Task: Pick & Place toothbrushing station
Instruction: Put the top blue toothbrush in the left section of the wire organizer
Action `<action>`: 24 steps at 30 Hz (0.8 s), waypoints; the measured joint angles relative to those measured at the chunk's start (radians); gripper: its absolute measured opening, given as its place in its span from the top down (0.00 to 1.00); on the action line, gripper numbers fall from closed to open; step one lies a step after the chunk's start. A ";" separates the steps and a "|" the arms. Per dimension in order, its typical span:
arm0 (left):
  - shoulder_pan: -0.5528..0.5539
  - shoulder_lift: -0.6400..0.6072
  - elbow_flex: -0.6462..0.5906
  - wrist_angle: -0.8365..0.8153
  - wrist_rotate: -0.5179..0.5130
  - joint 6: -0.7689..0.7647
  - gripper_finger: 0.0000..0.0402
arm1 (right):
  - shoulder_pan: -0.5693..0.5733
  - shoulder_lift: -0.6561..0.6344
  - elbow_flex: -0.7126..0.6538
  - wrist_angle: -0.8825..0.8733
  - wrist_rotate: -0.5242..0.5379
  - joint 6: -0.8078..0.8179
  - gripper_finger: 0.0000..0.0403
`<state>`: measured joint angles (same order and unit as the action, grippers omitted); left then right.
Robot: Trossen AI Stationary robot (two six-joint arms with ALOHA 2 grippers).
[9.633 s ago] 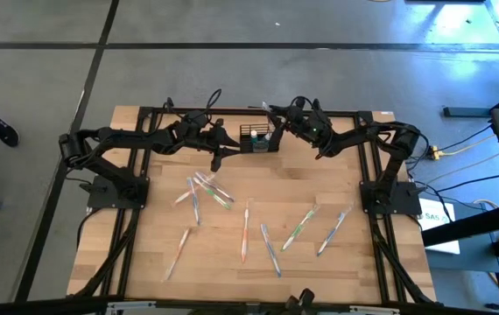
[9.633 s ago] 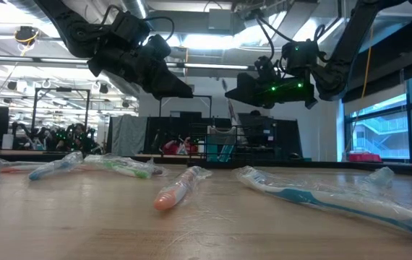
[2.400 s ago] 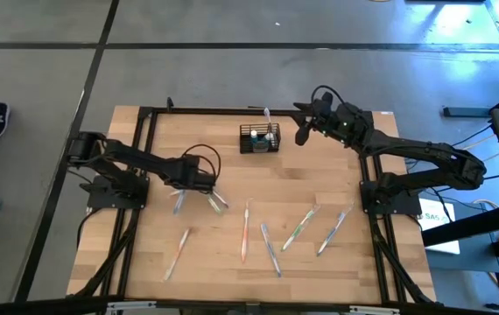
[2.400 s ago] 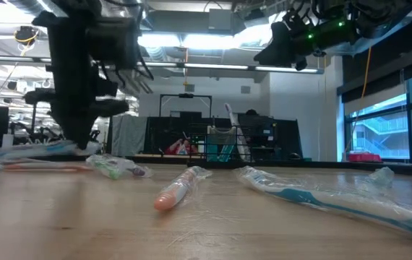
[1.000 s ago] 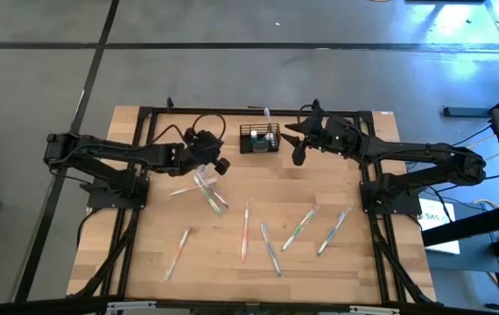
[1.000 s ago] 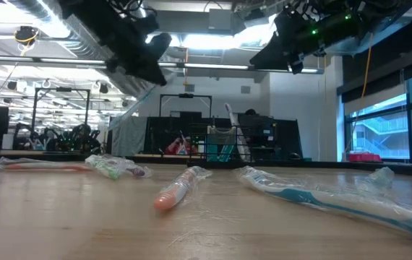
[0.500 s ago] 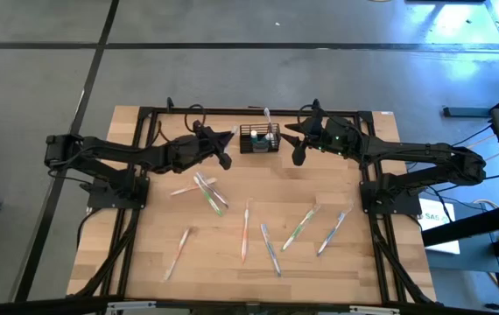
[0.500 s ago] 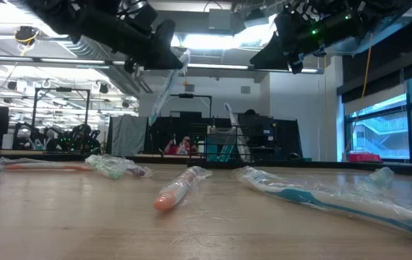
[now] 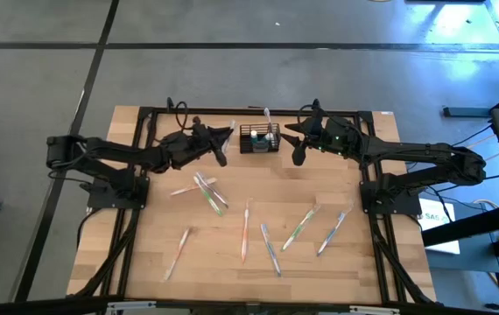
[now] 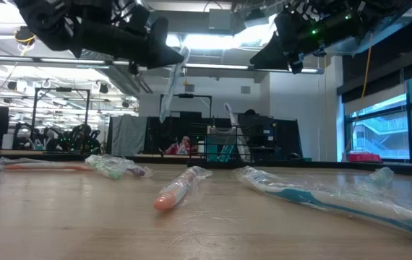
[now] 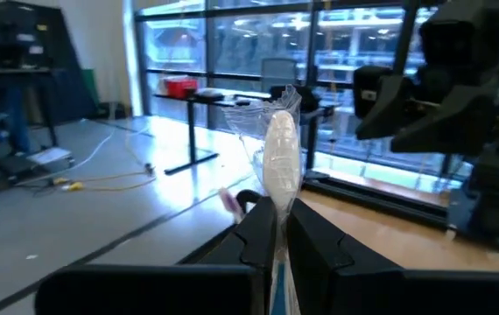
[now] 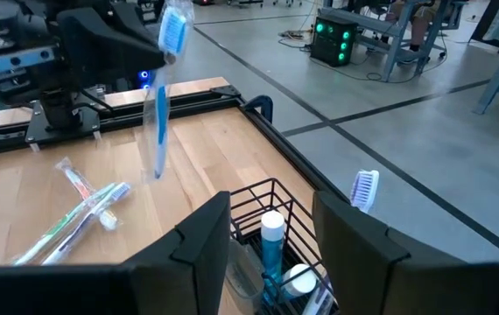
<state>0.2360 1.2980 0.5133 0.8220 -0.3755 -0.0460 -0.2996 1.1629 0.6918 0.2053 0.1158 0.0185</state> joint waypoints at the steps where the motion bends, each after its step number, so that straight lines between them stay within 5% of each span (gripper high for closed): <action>1: 0.006 0.018 0.000 0.026 0.021 0.000 0.95 | 0.000 0.000 0.000 0.002 0.000 0.000 0.59; 14: 0.079 0.288 0.001 0.450 0.121 0.060 0.95 | 0.000 0.000 0.000 0.003 0.000 0.000 0.59; 24: 0.124 0.326 0.067 0.464 0.177 0.035 0.95 | 0.000 0.000 0.000 0.002 0.000 0.000 0.59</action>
<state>0.3600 1.6241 0.5801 1.2858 -0.1981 -0.0109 -0.2993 1.1629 0.6918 0.2077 0.1158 0.0185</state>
